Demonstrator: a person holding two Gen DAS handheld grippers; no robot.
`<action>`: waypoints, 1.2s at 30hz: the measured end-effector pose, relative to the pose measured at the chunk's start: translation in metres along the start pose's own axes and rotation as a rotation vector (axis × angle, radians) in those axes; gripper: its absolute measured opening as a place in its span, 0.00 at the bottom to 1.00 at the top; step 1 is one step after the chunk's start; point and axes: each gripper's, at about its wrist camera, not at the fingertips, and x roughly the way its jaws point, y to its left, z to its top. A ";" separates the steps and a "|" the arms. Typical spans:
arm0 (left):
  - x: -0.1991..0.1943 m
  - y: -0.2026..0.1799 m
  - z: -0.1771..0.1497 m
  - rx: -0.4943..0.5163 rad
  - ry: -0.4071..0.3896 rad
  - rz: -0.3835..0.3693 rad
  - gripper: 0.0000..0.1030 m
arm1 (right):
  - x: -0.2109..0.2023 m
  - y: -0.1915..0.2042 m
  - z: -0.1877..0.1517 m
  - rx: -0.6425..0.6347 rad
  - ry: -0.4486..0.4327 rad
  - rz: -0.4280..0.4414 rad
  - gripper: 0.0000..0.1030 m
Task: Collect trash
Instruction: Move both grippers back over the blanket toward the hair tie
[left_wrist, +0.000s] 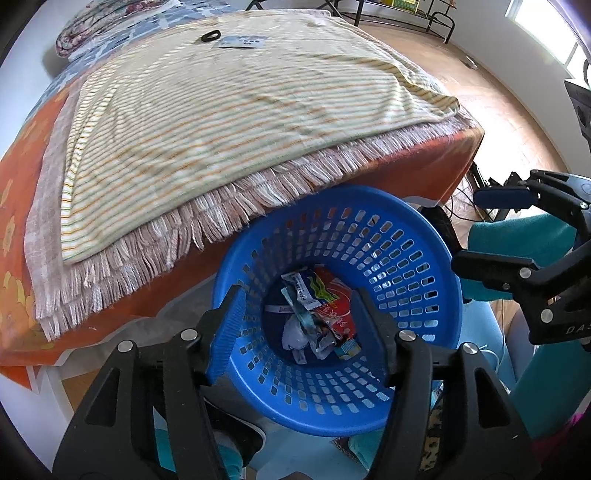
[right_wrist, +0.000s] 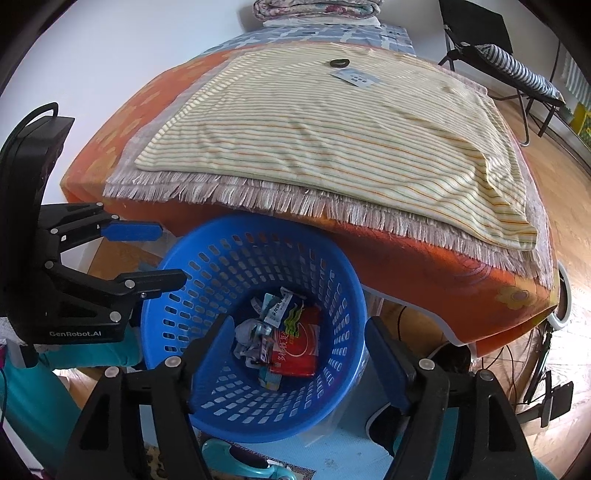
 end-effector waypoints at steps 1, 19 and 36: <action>-0.001 0.001 0.001 -0.004 -0.004 0.000 0.59 | -0.001 -0.001 0.001 0.001 -0.002 0.001 0.73; -0.037 0.039 0.074 -0.078 -0.125 0.009 0.59 | -0.040 -0.026 0.067 0.019 -0.122 0.002 0.90; -0.015 0.100 0.188 -0.174 -0.197 -0.011 0.59 | -0.013 -0.065 0.178 -0.079 -0.216 0.014 0.91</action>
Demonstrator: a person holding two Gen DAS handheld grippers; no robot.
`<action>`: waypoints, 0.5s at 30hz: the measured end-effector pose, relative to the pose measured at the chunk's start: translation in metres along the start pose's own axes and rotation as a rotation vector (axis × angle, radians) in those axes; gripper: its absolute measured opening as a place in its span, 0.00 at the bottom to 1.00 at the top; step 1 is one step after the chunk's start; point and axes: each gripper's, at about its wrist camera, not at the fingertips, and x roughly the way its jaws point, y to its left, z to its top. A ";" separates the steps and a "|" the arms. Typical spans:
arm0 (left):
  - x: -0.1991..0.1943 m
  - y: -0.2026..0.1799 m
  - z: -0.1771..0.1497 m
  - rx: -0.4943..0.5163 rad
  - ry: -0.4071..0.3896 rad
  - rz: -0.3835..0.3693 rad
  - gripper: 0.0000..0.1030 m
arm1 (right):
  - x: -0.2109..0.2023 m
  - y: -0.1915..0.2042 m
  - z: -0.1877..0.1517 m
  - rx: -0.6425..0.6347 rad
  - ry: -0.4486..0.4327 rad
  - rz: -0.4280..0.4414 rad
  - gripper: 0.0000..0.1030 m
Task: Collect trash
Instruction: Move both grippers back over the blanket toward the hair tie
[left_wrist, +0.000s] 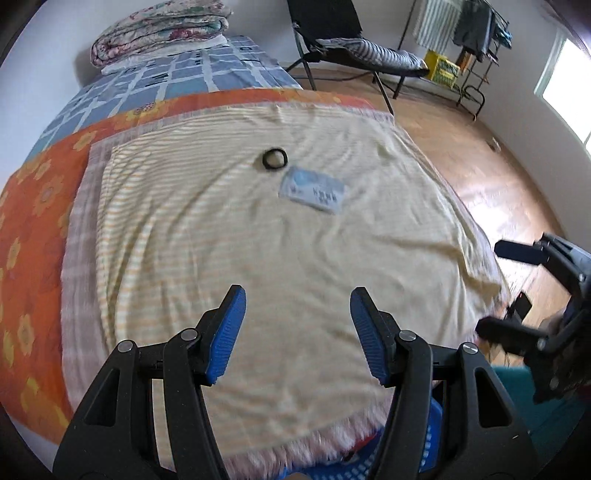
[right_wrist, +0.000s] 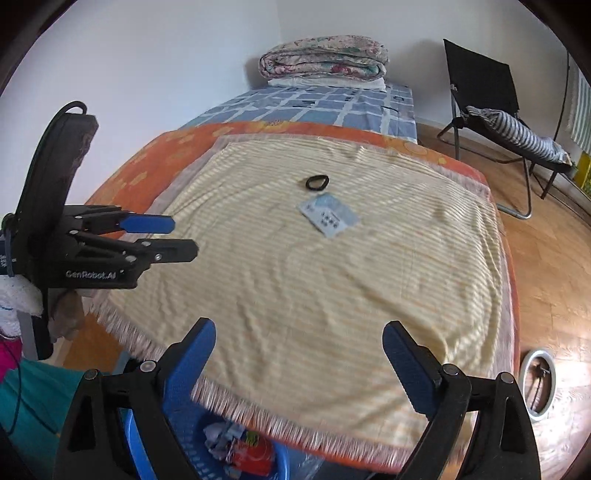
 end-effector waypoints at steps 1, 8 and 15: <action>0.006 0.003 0.009 -0.005 -0.001 -0.003 0.59 | 0.007 -0.003 0.007 -0.006 -0.002 0.003 0.91; 0.045 0.023 0.056 -0.043 -0.008 -0.030 0.57 | 0.049 -0.025 0.038 -0.018 0.018 0.038 0.91; 0.095 0.045 0.092 -0.140 0.000 -0.098 0.46 | 0.093 -0.043 0.061 -0.019 0.042 0.068 0.91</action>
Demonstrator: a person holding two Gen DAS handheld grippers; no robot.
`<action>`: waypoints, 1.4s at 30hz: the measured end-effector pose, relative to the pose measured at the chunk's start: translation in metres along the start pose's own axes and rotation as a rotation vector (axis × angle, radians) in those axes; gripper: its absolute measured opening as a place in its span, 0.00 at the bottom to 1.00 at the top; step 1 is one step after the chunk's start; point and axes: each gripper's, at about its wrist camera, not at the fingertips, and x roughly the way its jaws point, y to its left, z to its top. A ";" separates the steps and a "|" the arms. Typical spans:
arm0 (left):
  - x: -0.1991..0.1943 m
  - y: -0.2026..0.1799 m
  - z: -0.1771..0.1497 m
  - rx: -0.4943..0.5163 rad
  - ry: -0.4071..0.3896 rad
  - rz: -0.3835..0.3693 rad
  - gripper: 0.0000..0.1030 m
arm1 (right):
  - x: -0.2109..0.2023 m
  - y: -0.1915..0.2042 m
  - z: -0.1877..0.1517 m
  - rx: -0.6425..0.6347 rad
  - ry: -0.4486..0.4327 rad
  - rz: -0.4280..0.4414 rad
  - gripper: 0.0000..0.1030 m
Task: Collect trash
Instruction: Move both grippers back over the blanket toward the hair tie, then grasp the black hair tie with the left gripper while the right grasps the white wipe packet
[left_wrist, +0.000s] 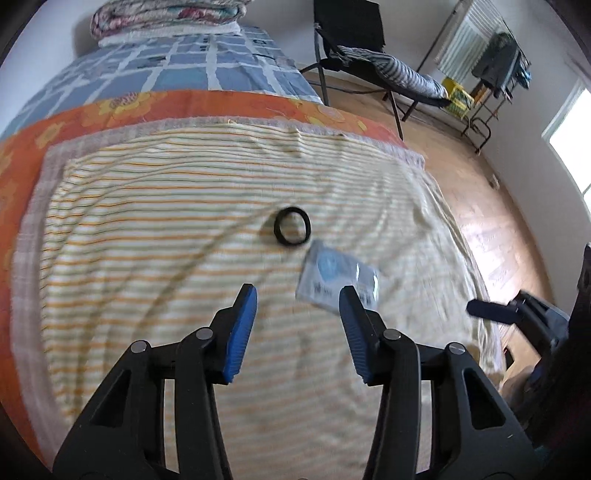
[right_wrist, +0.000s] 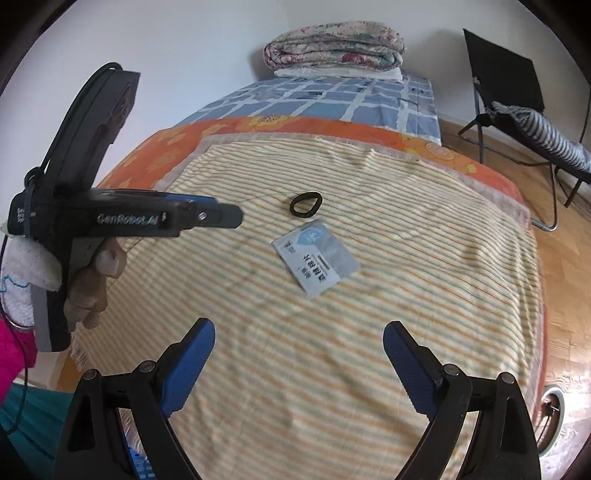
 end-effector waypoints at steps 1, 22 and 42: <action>0.008 0.002 0.005 -0.008 0.004 -0.006 0.45 | 0.005 -0.003 0.003 0.000 0.001 0.002 0.91; 0.081 0.009 0.038 0.018 -0.038 0.103 0.03 | 0.078 -0.011 0.039 -0.142 0.006 -0.012 0.91; 0.062 0.031 0.036 -0.017 -0.059 0.131 0.02 | 0.102 0.010 0.047 -0.208 0.099 -0.020 0.64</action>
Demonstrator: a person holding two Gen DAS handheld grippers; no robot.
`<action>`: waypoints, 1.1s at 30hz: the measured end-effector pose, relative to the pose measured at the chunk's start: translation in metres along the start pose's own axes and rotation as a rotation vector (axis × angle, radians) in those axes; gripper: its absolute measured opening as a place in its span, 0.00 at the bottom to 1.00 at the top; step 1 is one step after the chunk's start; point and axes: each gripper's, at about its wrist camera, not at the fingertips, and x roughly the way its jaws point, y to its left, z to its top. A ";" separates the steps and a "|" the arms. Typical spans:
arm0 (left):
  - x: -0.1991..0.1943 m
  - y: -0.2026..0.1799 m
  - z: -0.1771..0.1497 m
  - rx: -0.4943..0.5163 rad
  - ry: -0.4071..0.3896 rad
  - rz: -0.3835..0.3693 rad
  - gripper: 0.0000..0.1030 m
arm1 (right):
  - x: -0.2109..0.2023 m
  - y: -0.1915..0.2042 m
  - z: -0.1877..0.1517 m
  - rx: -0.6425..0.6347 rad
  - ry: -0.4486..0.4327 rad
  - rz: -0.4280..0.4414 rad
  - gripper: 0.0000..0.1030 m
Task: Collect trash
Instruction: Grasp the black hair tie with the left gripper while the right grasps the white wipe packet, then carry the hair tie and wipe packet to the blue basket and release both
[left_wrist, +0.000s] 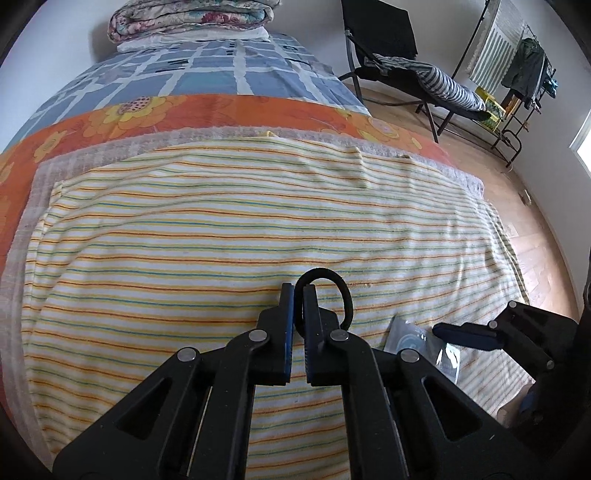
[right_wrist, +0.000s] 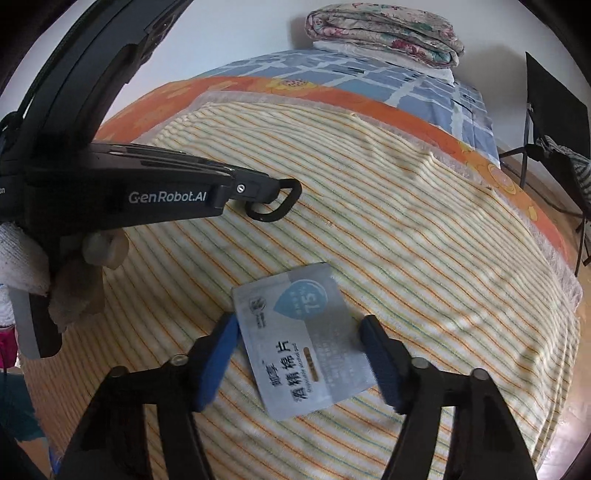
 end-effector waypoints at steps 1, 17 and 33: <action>-0.003 0.000 0.000 -0.002 -0.001 0.003 0.02 | 0.000 0.001 0.000 -0.002 0.002 -0.005 0.61; -0.069 0.003 -0.026 0.061 -0.002 0.078 0.02 | -0.059 0.015 -0.013 0.022 -0.009 -0.102 0.51; -0.189 -0.031 -0.080 0.143 -0.055 0.075 0.02 | -0.175 0.077 -0.044 0.024 -0.109 -0.119 0.51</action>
